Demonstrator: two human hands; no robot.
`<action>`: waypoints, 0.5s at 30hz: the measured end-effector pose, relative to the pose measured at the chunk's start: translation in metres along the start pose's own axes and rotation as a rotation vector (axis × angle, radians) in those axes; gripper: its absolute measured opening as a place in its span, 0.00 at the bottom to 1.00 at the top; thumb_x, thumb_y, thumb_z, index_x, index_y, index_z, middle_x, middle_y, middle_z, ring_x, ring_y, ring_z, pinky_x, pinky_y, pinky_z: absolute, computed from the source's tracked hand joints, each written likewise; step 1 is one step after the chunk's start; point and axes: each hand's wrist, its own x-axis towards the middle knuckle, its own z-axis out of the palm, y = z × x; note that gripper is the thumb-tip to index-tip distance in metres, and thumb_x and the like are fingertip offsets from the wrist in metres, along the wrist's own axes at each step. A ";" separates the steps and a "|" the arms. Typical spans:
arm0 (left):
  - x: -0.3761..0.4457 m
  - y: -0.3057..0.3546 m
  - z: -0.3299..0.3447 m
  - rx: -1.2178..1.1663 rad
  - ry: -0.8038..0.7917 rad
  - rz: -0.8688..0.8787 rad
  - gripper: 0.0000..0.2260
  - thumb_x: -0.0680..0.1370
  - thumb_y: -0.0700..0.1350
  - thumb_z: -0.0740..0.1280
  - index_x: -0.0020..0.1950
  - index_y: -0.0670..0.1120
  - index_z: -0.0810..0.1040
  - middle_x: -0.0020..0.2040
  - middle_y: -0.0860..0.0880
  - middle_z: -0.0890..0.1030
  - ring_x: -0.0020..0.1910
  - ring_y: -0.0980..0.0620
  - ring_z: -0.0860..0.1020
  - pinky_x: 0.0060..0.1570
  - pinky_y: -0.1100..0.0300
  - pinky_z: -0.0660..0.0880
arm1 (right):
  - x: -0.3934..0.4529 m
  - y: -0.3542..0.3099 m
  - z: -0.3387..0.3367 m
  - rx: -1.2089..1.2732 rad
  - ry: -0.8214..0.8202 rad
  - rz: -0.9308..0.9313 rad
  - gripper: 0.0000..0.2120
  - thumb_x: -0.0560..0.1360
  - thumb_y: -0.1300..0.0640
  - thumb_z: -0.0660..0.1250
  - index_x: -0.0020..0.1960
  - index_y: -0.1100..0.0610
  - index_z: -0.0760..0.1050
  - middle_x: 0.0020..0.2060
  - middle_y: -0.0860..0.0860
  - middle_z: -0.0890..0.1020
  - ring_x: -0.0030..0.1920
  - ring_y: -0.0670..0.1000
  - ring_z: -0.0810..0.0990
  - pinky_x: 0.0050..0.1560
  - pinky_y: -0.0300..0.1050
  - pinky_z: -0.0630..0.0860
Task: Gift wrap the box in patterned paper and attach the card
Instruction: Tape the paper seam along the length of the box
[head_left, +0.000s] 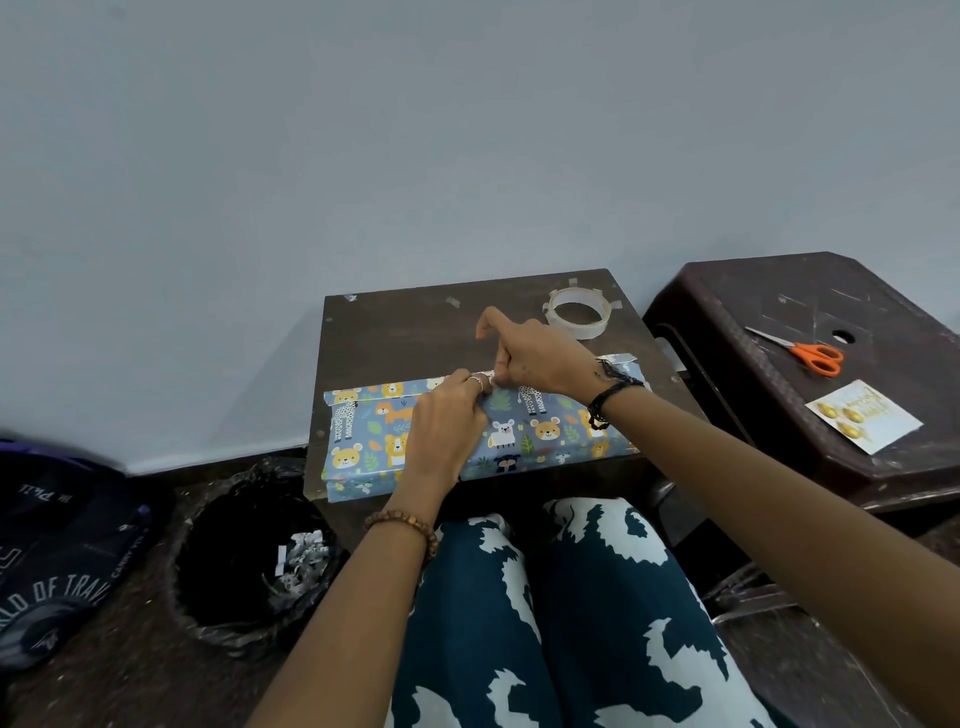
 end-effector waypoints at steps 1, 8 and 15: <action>0.000 0.000 0.000 -0.001 0.008 0.007 0.10 0.71 0.32 0.62 0.44 0.40 0.81 0.39 0.44 0.80 0.30 0.41 0.76 0.27 0.58 0.62 | 0.000 0.001 0.001 0.043 0.010 0.009 0.23 0.68 0.62 0.68 0.60 0.54 0.64 0.37 0.50 0.83 0.38 0.54 0.80 0.38 0.51 0.77; 0.000 -0.002 0.004 0.016 0.031 0.033 0.10 0.70 0.32 0.61 0.42 0.40 0.81 0.38 0.44 0.79 0.27 0.41 0.75 0.26 0.59 0.60 | 0.003 0.018 0.003 0.459 -0.013 0.241 0.28 0.65 0.60 0.78 0.58 0.56 0.66 0.42 0.50 0.77 0.37 0.45 0.75 0.35 0.37 0.71; 0.000 -0.003 0.006 0.016 0.049 0.056 0.09 0.67 0.31 0.62 0.37 0.39 0.81 0.34 0.45 0.79 0.24 0.44 0.74 0.24 0.61 0.58 | 0.012 0.025 -0.003 0.685 -0.194 0.354 0.20 0.69 0.64 0.74 0.57 0.58 0.70 0.39 0.50 0.81 0.38 0.44 0.77 0.35 0.34 0.69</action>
